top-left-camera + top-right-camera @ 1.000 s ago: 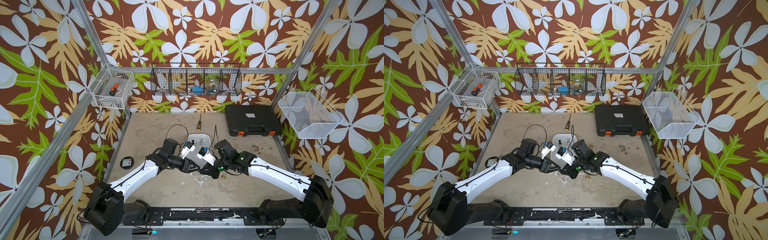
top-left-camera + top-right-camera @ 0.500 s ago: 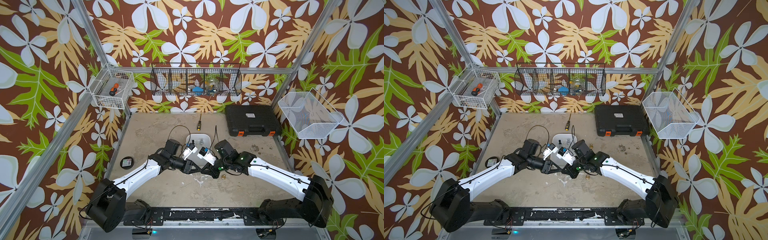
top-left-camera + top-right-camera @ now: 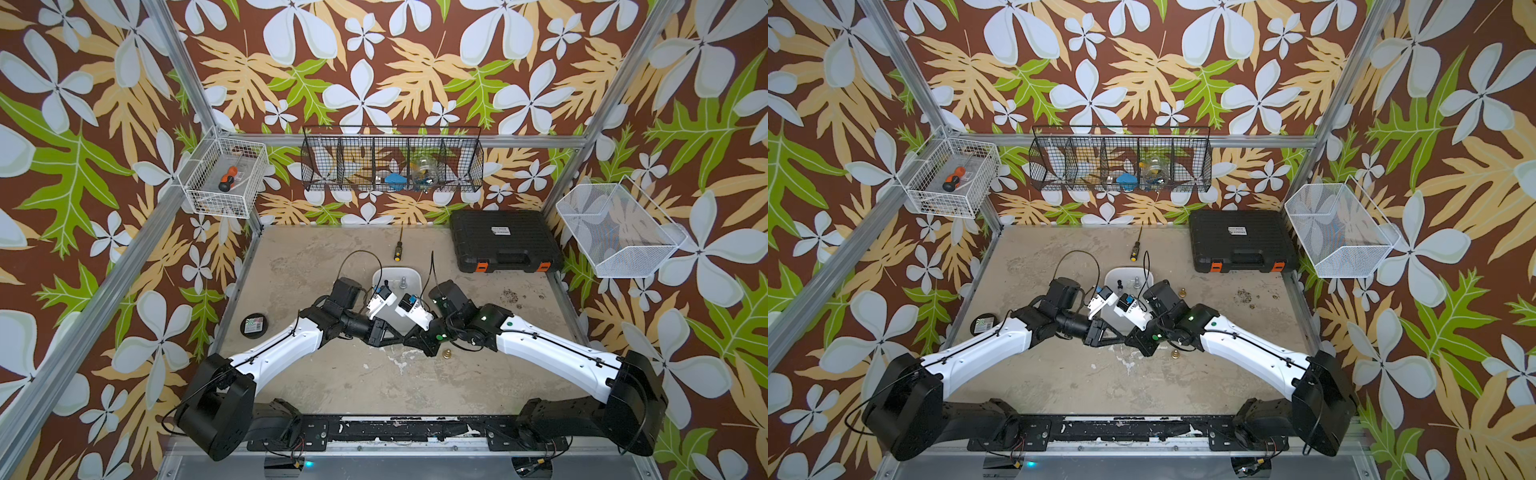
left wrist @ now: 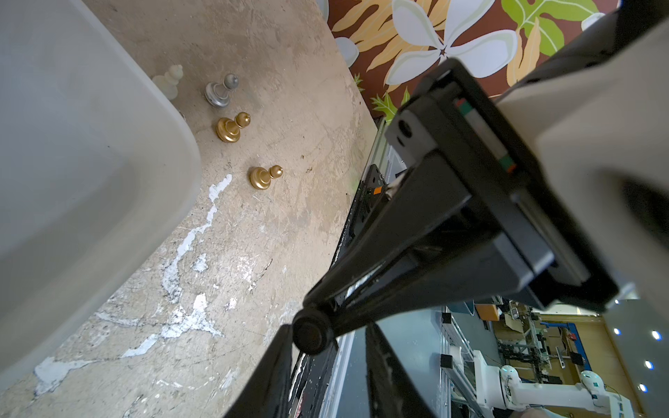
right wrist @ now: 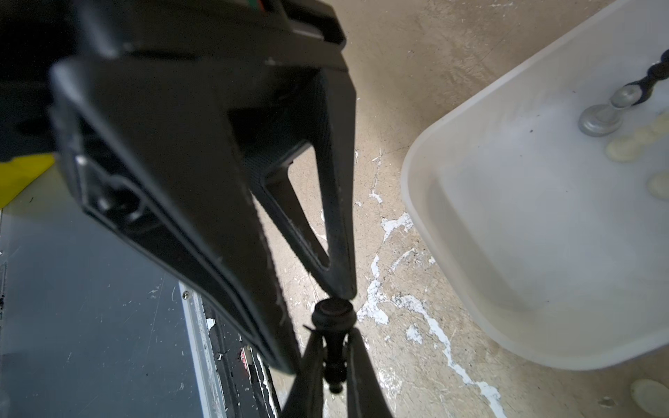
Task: Put the chess pieces into the storage box
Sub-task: Pick up the chess piece at the center of the board.
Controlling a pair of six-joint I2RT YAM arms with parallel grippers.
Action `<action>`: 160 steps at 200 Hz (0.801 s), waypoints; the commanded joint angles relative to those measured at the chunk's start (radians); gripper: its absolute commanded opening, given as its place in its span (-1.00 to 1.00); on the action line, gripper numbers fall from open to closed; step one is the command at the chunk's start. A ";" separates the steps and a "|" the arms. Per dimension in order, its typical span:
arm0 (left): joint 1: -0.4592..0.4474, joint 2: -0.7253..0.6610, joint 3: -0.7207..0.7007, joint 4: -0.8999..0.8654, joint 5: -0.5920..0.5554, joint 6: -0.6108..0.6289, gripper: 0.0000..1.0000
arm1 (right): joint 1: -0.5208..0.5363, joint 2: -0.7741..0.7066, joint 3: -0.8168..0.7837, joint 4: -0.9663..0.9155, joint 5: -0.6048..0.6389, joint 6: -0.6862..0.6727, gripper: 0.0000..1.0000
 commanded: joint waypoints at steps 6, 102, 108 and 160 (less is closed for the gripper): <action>-0.019 0.010 -0.001 0.020 0.066 0.009 -0.27 | 0.000 0.000 0.000 0.103 0.045 0.018 -0.89; -0.024 0.036 0.000 0.033 0.072 0.006 -0.59 | 0.000 0.005 -0.002 0.135 0.051 0.028 -0.87; -0.024 0.035 0.002 0.037 0.077 0.006 -0.62 | 0.000 0.005 -0.002 0.138 0.048 0.029 -0.87; -0.023 0.031 0.000 0.076 0.098 -0.022 -0.72 | 0.000 0.012 0.000 0.111 0.060 0.041 -0.86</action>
